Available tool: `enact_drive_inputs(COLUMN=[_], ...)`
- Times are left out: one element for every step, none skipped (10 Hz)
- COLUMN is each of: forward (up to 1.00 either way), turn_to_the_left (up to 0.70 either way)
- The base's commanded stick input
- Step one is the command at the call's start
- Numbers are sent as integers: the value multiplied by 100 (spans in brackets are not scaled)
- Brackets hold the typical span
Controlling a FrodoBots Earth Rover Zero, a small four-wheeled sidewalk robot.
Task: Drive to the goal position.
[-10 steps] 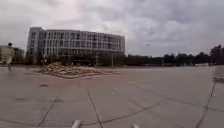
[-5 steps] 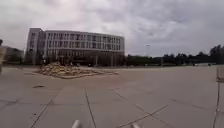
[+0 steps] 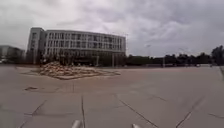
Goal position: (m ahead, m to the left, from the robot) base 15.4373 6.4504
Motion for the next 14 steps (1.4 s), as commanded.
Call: enact_drive_inputs(forward=[85, 85, 85, 85, 85, 85, 85, 85, 85, 85, 85, 85, 85, 85], turn_to_the_left=[-31, -34, -9, 0, 0, 0, 0, 0, 0, 0, 0, 0, 0, 0])
